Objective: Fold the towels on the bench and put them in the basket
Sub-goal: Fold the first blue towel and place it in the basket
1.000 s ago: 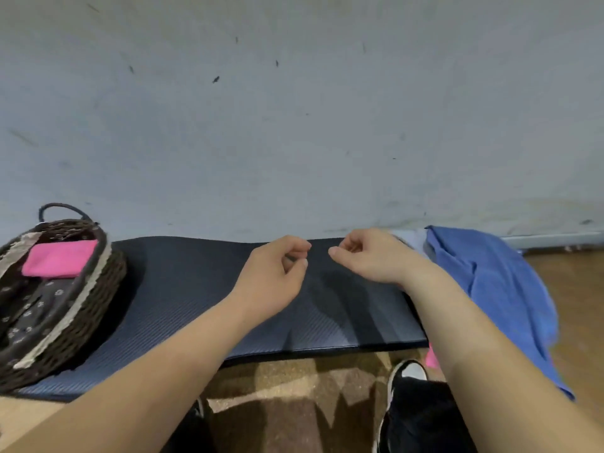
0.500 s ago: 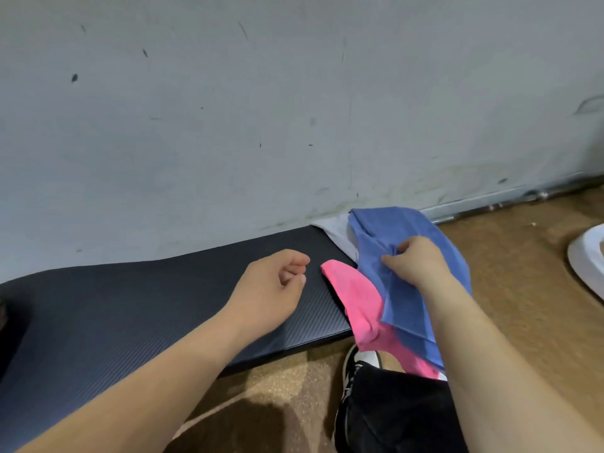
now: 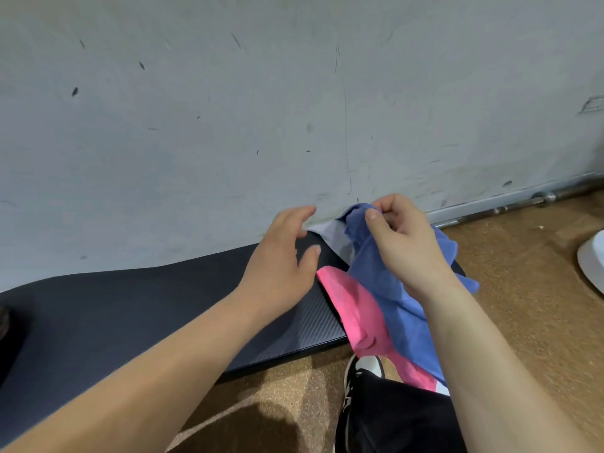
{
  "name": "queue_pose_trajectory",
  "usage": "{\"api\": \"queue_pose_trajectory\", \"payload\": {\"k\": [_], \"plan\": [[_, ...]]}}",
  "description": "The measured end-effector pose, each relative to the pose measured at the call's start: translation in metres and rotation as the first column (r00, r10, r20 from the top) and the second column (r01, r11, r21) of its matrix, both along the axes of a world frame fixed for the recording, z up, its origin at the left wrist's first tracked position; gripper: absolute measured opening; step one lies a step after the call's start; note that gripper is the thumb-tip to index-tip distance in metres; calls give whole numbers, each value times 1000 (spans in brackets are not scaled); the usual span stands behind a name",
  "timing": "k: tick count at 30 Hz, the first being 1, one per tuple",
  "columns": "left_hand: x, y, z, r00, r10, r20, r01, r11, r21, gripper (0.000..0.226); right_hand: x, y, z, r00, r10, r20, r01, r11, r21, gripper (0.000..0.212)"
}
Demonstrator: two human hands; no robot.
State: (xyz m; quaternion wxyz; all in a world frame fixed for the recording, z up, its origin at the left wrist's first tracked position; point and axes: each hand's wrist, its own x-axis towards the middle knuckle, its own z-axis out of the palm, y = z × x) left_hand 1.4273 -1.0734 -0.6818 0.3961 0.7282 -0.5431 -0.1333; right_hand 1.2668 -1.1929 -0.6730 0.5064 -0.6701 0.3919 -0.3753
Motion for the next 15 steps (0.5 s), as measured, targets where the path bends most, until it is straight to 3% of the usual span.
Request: {"api": "queue_pose_trajectory", "payload": {"k": [4,7,10,12,14,15], "plan": [[6,-30,12,993,-87,81,89,996,-26,60,5,19,14,977,164,139,-174,982,68,15],[10,-45,6,986,-155,60,156,988,-10,43,8,27,22,925,230,304,-281,950,138,16],[14,-58,1,996,-87,36,84,995,62,12,5,27,27,829,230,509,-399,882,250,13],[18,-62,1,1000,-25,-11,25,999,22,15,2,23,29,768,215,603,-462,838,290,13],[25,-65,7,993,82,-87,-87,995,-57,28,0,19,27,804,159,573,-388,870,303,13],[30,-65,13,982,142,-124,-154,984,-90,31,-1,17,24,866,110,488,-263,930,258,11]]}}
